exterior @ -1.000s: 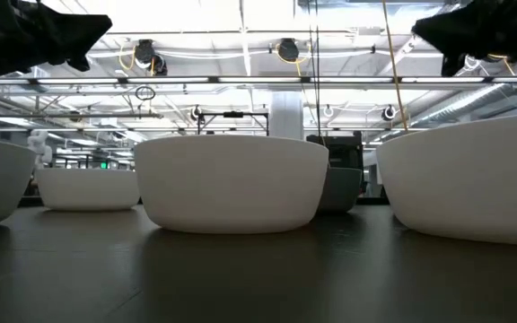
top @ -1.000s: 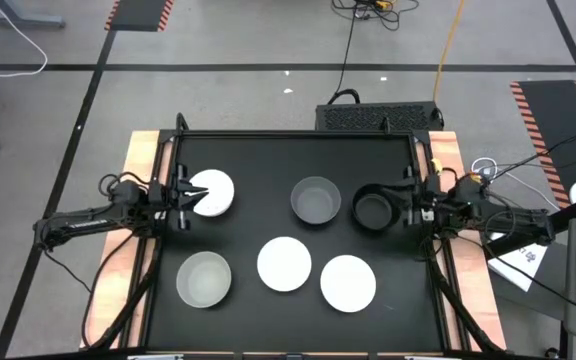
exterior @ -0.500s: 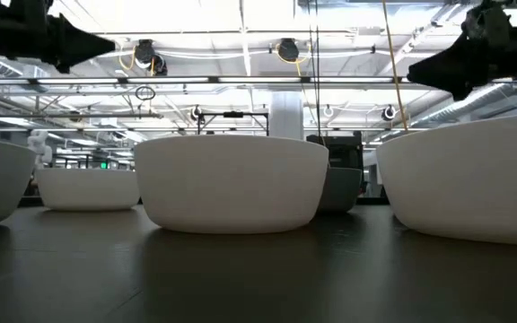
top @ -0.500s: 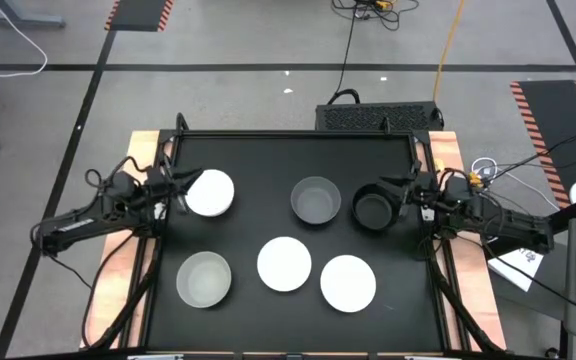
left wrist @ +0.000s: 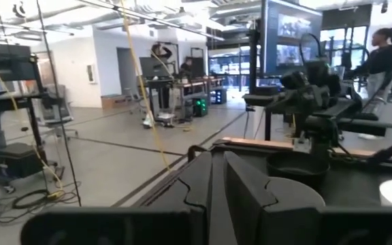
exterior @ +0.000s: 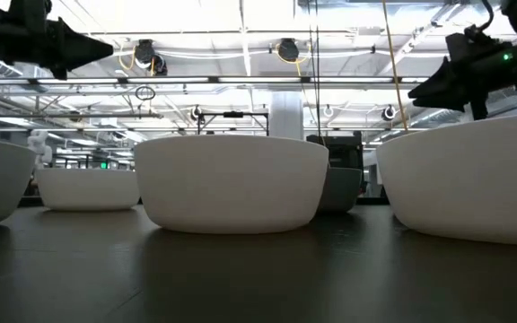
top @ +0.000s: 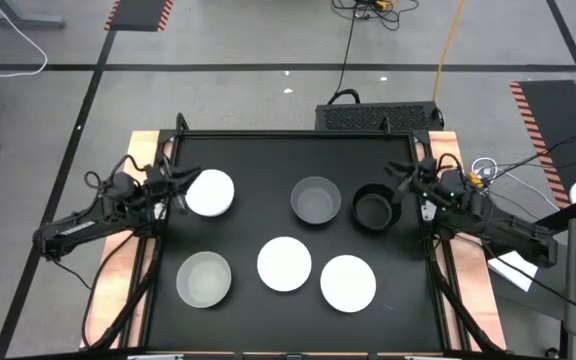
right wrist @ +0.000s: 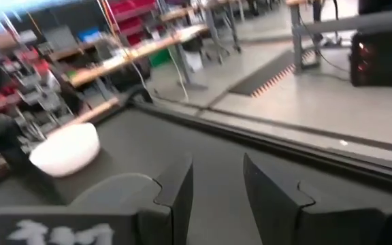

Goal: Nest bowls inside each other
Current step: Stack the black bowl on the top gray bowl

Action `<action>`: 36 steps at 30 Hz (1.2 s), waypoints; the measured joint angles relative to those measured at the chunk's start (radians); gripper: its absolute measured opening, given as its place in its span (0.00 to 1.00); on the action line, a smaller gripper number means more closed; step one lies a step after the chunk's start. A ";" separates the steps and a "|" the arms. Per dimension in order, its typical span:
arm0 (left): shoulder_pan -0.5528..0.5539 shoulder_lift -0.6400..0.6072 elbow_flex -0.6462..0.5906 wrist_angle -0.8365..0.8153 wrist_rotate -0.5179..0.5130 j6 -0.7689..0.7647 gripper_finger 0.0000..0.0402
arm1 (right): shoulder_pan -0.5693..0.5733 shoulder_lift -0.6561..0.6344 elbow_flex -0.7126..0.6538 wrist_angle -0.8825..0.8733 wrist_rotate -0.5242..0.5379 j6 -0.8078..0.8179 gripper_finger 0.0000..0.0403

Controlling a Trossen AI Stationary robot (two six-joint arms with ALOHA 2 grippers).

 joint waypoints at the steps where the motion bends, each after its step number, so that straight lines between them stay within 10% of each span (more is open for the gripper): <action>1: 0.000 0.000 0.000 -0.001 0.006 0.000 0.10 | -0.004 0.026 0.029 -0.032 0.000 -0.006 0.31; 11: 0.000 0.000 0.000 -0.005 0.041 0.030 0.10 | -0.034 0.303 0.247 -0.293 -0.008 0.007 0.31; 36: 0.000 0.000 0.000 -0.005 0.062 0.038 0.10 | -0.325 0.732 0.417 -0.692 -0.448 -0.146 0.31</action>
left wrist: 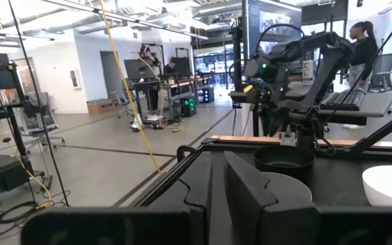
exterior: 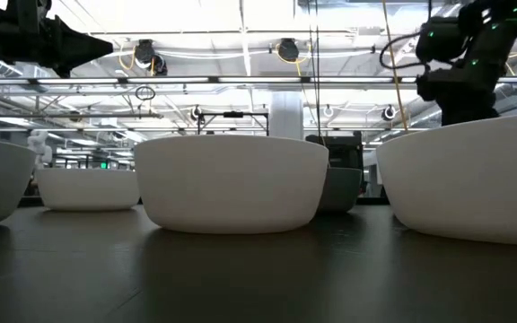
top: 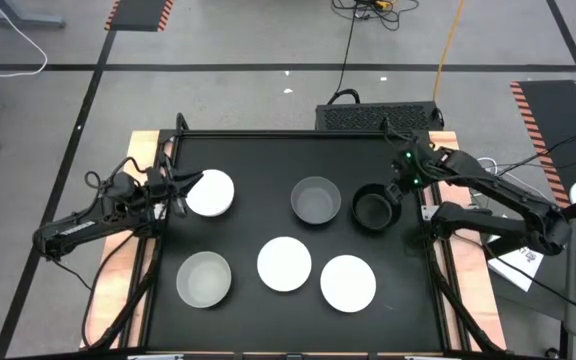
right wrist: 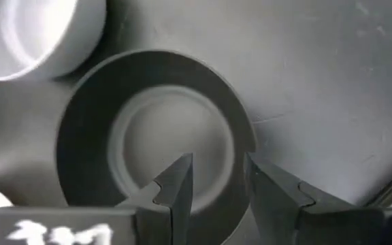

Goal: Nest bowls inside each other
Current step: Stack the black bowl on the top gray bowl

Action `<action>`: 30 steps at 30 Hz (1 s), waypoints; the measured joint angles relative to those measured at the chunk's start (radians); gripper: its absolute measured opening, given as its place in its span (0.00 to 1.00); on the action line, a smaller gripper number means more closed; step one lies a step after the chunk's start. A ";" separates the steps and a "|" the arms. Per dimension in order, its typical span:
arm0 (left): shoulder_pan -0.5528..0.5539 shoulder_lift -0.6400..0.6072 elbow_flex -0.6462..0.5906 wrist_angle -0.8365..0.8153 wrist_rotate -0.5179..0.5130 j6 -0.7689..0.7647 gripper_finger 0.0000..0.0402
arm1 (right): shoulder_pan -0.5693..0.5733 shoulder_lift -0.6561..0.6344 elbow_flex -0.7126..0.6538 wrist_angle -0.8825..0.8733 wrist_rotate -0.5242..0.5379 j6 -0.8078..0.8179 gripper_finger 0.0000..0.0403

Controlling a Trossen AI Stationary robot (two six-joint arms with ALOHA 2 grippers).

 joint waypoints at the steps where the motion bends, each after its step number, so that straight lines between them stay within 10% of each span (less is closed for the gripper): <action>1: 0.000 0.000 0.000 0.000 0.000 0.000 0.10 | -0.004 0.016 0.000 0.001 -0.003 -0.007 0.31; 30: 0.000 0.004 0.000 0.004 0.006 0.004 0.10 | -0.091 0.298 0.074 -0.076 -0.046 -0.112 0.53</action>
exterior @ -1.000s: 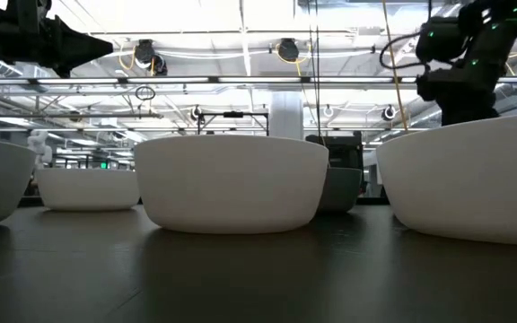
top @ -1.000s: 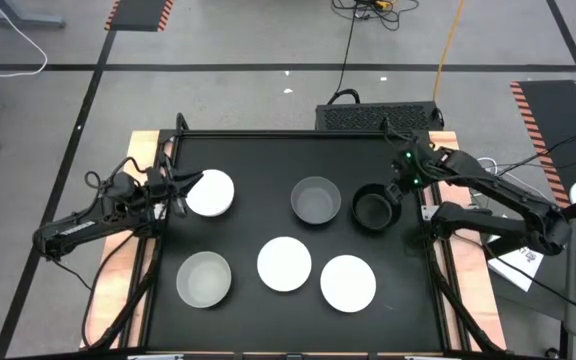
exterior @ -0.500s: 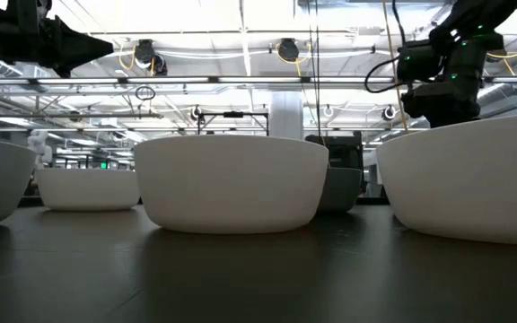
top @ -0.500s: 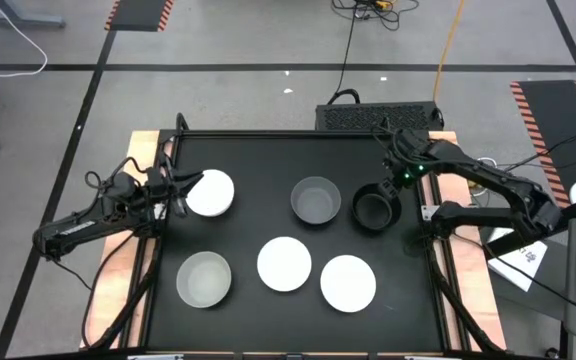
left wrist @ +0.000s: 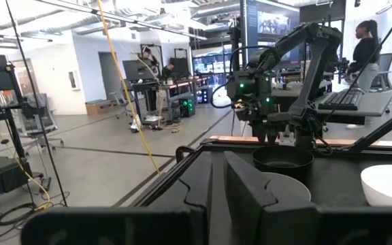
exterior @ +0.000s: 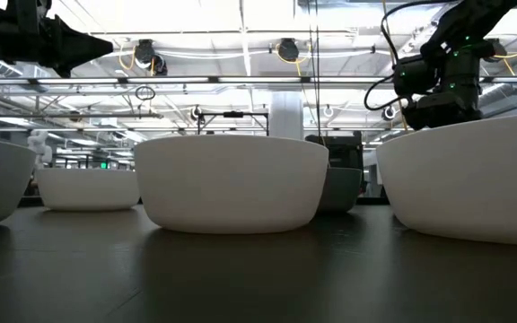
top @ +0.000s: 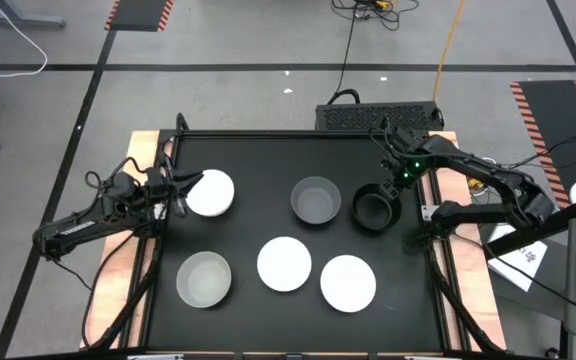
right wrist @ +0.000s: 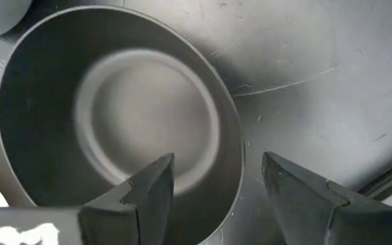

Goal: Nest bowls inside each other
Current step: Stack the black bowl on the top gray bowl

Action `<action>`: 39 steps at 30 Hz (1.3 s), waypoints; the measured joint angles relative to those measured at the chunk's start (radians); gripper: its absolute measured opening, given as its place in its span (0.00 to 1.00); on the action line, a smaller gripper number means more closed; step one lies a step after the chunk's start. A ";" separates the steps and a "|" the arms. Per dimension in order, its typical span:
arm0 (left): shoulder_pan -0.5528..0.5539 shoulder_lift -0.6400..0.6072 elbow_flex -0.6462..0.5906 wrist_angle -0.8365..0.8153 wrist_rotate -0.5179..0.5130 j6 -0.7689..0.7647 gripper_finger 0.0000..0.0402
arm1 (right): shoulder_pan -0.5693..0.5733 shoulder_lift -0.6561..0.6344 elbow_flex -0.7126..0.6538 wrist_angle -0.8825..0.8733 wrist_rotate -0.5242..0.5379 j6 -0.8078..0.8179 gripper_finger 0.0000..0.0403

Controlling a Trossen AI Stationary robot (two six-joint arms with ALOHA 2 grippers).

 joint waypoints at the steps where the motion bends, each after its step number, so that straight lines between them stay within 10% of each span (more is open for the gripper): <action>1: 0.000 0.000 0.000 0.000 0.000 0.000 0.10 | 0.000 0.000 0.000 0.000 0.000 0.000 0.53; 39: 0.000 0.000 0.000 0.014 0.047 -0.001 0.10 | 0.001 0.014 -0.072 0.066 -0.003 0.048 0.53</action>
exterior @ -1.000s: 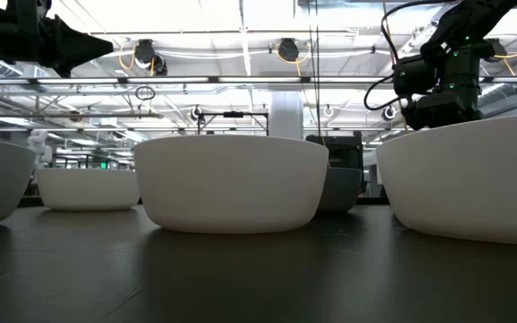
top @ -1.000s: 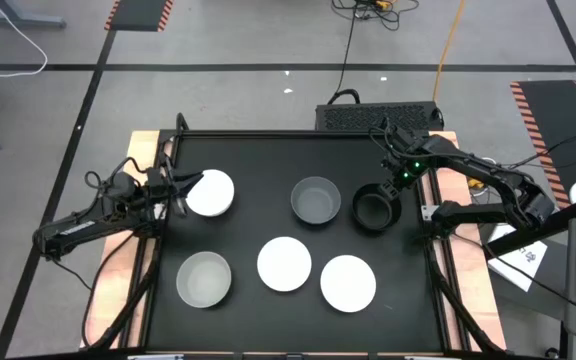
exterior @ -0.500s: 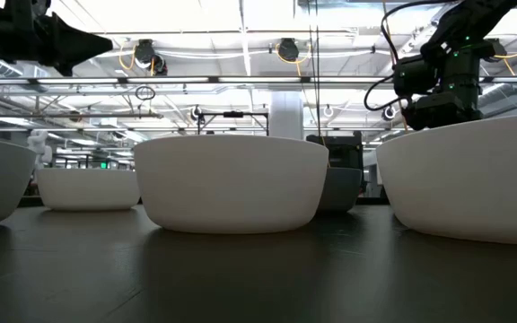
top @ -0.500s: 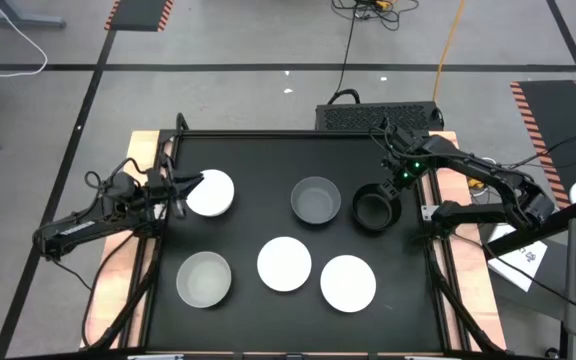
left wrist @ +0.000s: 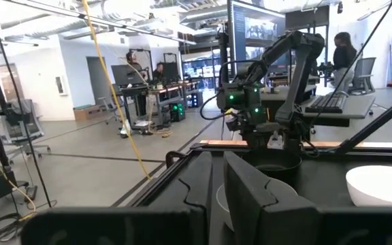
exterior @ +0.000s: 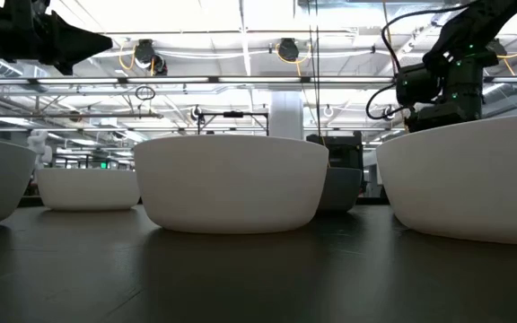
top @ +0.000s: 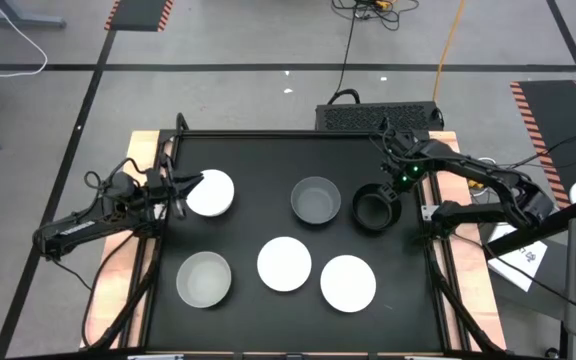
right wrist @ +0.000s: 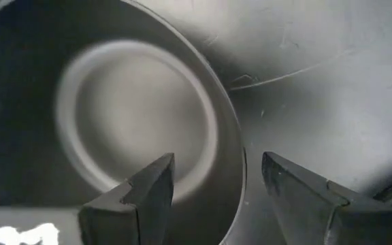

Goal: Nest bowls inside each other
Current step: Stack the black bowl on the top gray bowl

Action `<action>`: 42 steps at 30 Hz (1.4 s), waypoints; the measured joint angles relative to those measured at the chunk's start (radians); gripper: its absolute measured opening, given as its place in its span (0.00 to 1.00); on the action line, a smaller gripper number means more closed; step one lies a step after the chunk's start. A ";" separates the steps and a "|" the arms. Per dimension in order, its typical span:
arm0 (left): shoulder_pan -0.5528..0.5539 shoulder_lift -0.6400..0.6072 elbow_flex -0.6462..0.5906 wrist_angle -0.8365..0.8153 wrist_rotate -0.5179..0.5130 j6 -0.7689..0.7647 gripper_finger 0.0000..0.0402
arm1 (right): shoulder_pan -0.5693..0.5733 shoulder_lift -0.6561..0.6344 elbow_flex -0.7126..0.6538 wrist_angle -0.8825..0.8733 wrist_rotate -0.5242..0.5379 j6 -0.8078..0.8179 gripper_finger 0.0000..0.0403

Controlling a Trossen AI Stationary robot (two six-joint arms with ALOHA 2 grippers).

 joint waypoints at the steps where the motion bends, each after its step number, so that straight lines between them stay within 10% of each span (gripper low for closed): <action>1: 0.000 0.000 0.000 0.000 0.000 0.000 0.10 | 0.000 0.005 -0.002 0.001 0.000 0.000 0.53; 16: 0.000 0.000 0.000 0.000 0.000 -0.002 0.10 | 0.000 0.102 -0.003 0.043 0.001 -0.012 0.52; 32: 0.000 0.000 0.000 0.000 0.000 -0.001 0.10 | 0.000 0.116 -0.003 0.058 0.001 -0.020 0.04; 42: 0.000 0.000 0.000 0.000 0.000 -0.003 0.10 | 0.000 0.112 -0.002 0.074 0.001 -0.038 0.01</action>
